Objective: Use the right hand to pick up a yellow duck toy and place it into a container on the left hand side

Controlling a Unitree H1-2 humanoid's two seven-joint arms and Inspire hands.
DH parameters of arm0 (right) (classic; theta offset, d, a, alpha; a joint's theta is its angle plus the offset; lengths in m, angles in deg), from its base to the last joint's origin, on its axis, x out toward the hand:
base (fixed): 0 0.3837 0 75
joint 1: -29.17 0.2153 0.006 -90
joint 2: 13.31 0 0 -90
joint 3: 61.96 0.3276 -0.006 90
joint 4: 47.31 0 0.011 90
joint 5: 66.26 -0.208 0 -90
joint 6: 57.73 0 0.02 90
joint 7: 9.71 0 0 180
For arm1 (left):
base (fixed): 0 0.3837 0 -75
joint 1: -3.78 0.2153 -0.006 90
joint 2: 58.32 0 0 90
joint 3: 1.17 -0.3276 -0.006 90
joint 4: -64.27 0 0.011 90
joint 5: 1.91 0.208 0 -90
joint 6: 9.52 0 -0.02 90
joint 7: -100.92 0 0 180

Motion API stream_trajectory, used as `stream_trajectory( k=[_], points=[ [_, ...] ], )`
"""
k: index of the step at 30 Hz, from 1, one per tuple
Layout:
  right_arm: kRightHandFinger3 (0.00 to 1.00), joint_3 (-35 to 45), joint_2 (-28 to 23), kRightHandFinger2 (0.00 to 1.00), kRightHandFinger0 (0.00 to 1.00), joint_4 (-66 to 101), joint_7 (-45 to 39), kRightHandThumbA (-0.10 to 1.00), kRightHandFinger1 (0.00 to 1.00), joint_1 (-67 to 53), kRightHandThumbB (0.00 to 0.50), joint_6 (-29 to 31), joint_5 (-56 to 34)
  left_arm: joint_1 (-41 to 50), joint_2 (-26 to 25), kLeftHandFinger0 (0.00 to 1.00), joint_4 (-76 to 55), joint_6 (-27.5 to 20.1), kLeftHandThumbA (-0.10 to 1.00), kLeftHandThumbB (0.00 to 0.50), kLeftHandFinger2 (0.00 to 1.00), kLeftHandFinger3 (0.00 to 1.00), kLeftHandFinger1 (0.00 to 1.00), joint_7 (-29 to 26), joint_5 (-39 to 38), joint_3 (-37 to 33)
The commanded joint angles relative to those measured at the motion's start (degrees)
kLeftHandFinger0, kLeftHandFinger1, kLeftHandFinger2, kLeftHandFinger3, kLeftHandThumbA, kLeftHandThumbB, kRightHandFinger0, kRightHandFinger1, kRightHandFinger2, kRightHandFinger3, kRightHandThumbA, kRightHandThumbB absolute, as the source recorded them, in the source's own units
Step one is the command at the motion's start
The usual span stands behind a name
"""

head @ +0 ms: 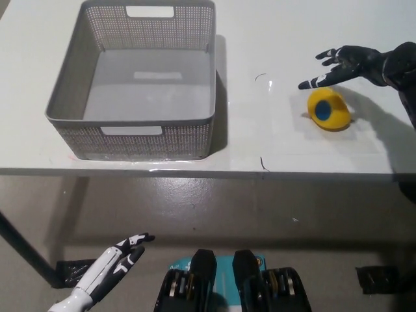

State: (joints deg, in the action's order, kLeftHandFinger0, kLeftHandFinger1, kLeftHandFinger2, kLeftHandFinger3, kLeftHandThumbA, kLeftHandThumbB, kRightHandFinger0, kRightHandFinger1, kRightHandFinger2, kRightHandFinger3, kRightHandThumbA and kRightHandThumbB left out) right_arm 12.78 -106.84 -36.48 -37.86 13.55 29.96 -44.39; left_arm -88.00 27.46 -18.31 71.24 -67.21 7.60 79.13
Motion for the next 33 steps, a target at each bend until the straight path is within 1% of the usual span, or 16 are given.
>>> stream_trajectory(
  k=[1, 2, 3, 4, 7, 8, 14, 15, 16, 18, 19, 20, 24, 27, 31, 33],
  points=[
    [1.00, -2.1, 1.2, 1.00, 1.00, -0.3, 2.3, 0.94, 1.00, 2.7, 0.478, -1.9, 1.1, 0.6, -0.5, 1.00, -2.1, -2.7, 1.00, 0.435, 1.00, 1.00, 1.00, -0.2, -0.1, 0.7],
    [1.00, -2.5, 1.4, 1.00, 1.00, -0.4, 2.5, 0.95, 1.00, 2.8, 0.476, -2.0, 1.4, 0.7, -0.6, 1.00, -2.1, -2.9, 1.00, 0.433, 1.00, 1.00, 1.00, -0.3, -0.1, 0.9],
    [1.00, -3.2, 1.7, 1.00, 1.00, -0.7, 3.1, 0.95, 1.00, 3.0, 0.491, -2.5, 1.9, 0.7, -0.6, 1.00, -1.9, -3.4, 1.00, 0.429, 1.00, 1.00, 1.00, -0.5, -0.1, 1.1],
    [1.00, -4.6, 2.1, 1.00, 1.00, -1.0, 3.5, 0.97, 1.00, 3.0, 0.491, -2.7, 2.9, 0.8, -0.7, 1.00, -1.8, -3.9, 1.00, 0.421, 1.00, 1.00, 1.00, -0.5, -0.2, 1.2],
    [1.00, -7.4, 3.0, 1.00, 1.00, -1.5, 4.9, 0.99, 1.00, 3.5, 0.500, -5.5, 4.8, 1.1, -0.7, 1.00, -2.2, -3.4, 1.00, 0.428, 1.00, 1.00, 1.00, -0.4, -0.3, 1.5],
    [1.00, -8.1, 3.3, 1.00, 1.00, -1.7, 5.3, 0.98, 1.00, 3.8, 0.500, -6.5, 5.2, 1.2, -0.7, 1.00, -2.3, -3.3, 1.00, 0.431, 1.00, 1.00, 1.00, -0.3, -0.4, 1.6],
    [1.00, -10.7, 4.2, 1.00, 1.00, -1.8, 5.0, 0.95, 1.00, 5.3, 0.487, -7.5, 5.8, 1.7, -0.6, 1.00, -2.2, -3.7, 1.00, 0.444, 1.00, 1.00, 1.00, -0.5, -0.4, 1.8],
    [1.00, -11.5, 4.2, 1.00, 1.00, -1.8, 4.5, 0.98, 1.00, 5.5, 0.479, -7.0, 6.4, 1.7, -0.6, 1.00, -2.1, -3.8, 1.00, 0.443, 1.00, 1.00, 1.00, -0.5, -0.3, 1.8],
    [1.00, -11.9, 4.3, 1.00, 1.00, -1.8, 4.1, 0.98, 1.00, 5.7, 0.475, -7.0, 6.7, 1.7, -0.6, 1.00, -2.0, -4.0, 1.00, 0.442, 1.00, 1.00, 1.00, -0.5, -0.4, 1.9],
    [1.00, -13.3, 4.5, 1.00, 1.00, -2.0, 3.6, 0.97, 1.00, 6.1, 0.484, -7.9, 7.5, 1.7, -0.6, 1.00, -2.1, -4.2, 1.00, 0.441, 1.00, 1.00, 1.00, -0.6, -0.4, 1.9],
    [1.00, -13.5, 4.9, 1.00, 1.00, -2.0, 3.5, 0.94, 1.00, 6.2, 0.473, -8.1, 7.3, 2.2, -0.6, 1.00, -2.6, -4.0, 1.00, 0.444, 1.00, 1.00, 1.00, -0.7, -0.4, 2.1],
    [1.00, -13.7, 5.0, 1.00, 1.00, -2.0, 3.6, 0.92, 1.00, 6.2, 0.489, -8.3, 7.4, 2.4, -0.6, 1.00, -2.7, -4.0, 1.00, 0.443, 1.00, 1.00, 1.00, -0.7, -0.4, 2.1],
    [1.00, -15.6, 5.3, 1.00, 1.00, -2.2, 3.9, 0.89, 1.00, 6.7, 0.500, -8.5, 8.4, 2.5, -0.4, 1.00, -2.5, -4.3, 1.00, 0.444, 1.00, 1.00, 1.00, -0.5, -1.1, 2.6],
    [1.00, -18.1, 5.6, 1.00, 1.00, -2.4, 4.5, 0.93, 1.00, 7.7, 0.500, -9.8, 10.2, 2.5, -0.5, 1.00, -2.5, -4.6, 1.00, 0.429, 1.00, 1.00, 1.00, -0.4, -1.1, 2.9],
    [1.00, -20.1, 5.6, 1.00, 1.00, -2.7, 4.0, 0.93, 1.00, 8.6, 0.500, -10.0, 11.3, 2.6, -0.4, 1.00, -2.1, -5.4, 1.00, 0.427, 1.00, 1.00, 1.00, -0.4, -1.2, 3.3],
    [1.00, -20.4, 5.6, 1.00, 1.00, -2.8, 3.2, 0.91, 1.00, 9.1, 0.497, -11.1, 11.1, 2.8, -0.4, 1.00, -2.3, -5.1, 1.00, 0.429, 1.00, 1.00, 1.00, -0.6, -0.7, 3.4]
  ],
)
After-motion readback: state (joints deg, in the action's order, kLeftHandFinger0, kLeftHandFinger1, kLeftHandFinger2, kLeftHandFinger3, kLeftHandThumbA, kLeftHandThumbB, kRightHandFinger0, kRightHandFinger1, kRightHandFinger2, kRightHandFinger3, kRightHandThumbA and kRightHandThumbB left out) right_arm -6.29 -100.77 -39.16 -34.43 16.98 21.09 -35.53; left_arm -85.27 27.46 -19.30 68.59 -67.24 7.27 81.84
